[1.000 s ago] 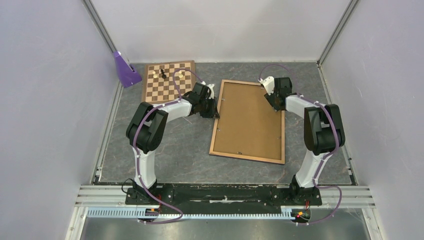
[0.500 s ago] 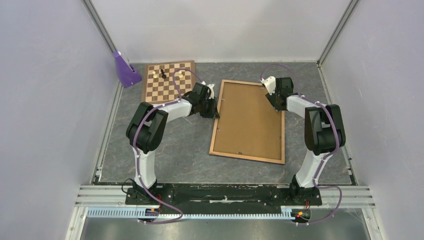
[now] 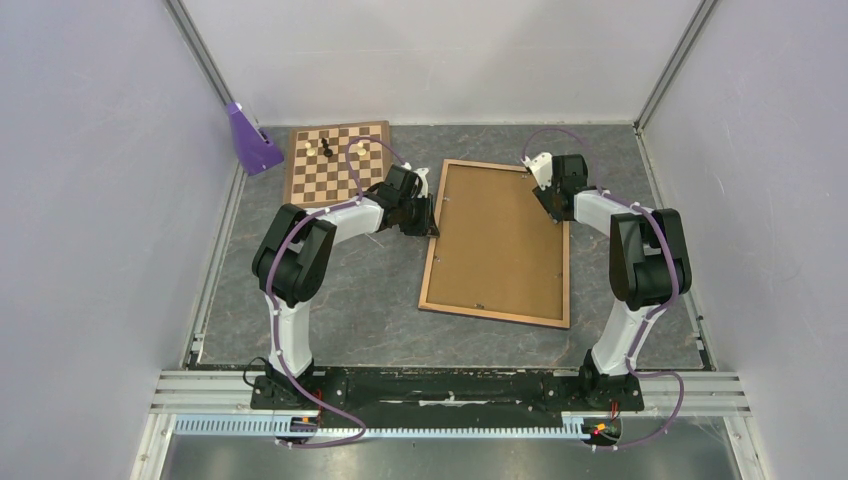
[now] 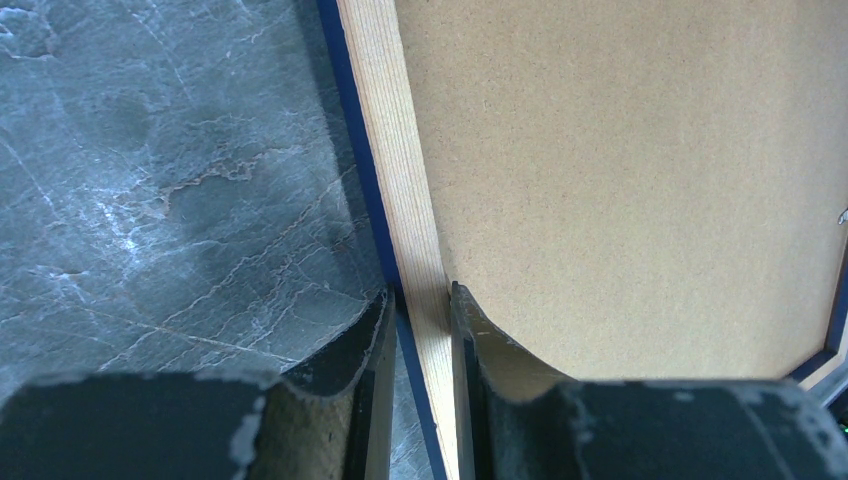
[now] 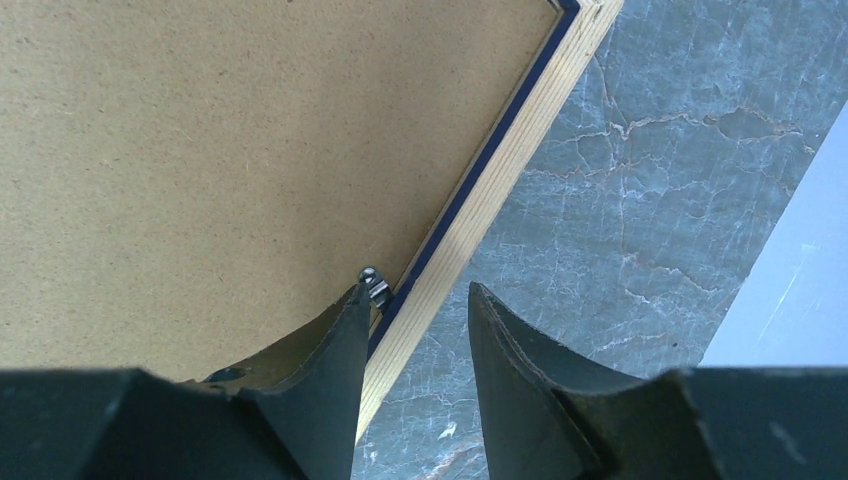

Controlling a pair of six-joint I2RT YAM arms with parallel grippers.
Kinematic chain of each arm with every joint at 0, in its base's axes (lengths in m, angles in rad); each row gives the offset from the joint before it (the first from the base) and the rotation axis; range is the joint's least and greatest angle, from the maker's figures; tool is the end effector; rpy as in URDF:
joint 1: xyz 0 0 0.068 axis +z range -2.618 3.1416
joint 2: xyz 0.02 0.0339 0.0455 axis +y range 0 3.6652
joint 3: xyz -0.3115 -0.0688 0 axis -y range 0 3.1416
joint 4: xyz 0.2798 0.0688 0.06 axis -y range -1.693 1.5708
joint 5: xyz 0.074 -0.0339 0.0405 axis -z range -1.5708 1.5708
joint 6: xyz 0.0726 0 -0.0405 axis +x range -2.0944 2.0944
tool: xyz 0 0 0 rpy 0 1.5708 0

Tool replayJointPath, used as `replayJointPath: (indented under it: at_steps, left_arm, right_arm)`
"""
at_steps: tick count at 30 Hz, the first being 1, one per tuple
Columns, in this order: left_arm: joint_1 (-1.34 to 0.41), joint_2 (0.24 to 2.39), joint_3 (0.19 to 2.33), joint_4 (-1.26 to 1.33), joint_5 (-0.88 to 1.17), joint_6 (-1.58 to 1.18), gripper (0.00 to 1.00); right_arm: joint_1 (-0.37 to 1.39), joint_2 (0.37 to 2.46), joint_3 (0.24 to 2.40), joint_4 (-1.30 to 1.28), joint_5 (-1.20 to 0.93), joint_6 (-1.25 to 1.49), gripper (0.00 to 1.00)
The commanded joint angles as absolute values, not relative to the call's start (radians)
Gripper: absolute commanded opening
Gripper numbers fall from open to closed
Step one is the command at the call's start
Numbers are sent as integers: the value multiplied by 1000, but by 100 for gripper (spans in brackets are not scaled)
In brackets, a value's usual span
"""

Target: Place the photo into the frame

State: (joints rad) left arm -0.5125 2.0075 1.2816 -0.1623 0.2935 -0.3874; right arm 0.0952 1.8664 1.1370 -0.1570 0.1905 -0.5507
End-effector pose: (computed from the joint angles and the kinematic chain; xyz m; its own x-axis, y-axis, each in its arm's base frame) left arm 0.4179 -0.2592 0.1436 -0.8635 0.0709 -0.4993 0.3264 0.8333 -0.4462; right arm 0.4505 0.0292 0.1572 -0.6708 -0.5802 -0.4620 -0.3816 0.8041 -0.4558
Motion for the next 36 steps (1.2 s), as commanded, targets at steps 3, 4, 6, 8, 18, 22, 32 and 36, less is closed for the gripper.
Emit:
replayJointPath:
  at_steps: [3,4,6,8,18,22,32,36]
  left_arm:
    - [-518,2021,1296,-165,342,-340,2]
    - [-518,2021,1296,-166,344,-340,2]
    - [-519,2022,1296,-166,344,-338,2]
    - [-518,2022,1296,-164,343,-339,2]
    - [-518,2022,1298,-165,343,-339,2]
    - [-518,2026,1296,-164,343,-340,2]
    - [-518,2020,1295,-165,341,-340,2]
    - [-519,2021,1295,-165,339,-339,2]
  right_arm:
    - [88,1888,1200,-138,239,-561,44]
    - [89,1891,1205,-137,244,-560,44]
    - [89,1895,1211,-137,250,-564,44]
    - [88,1897,1215,-134,255,-567,44]
    - [89,1892,1214,-135,284,-584,44]
    - [89,1882,1209,-137,293,-595,44]
    - [88,1891,1208,-136,312,-600,44]
    - [88,1899,1209,-122,323,-602,44]
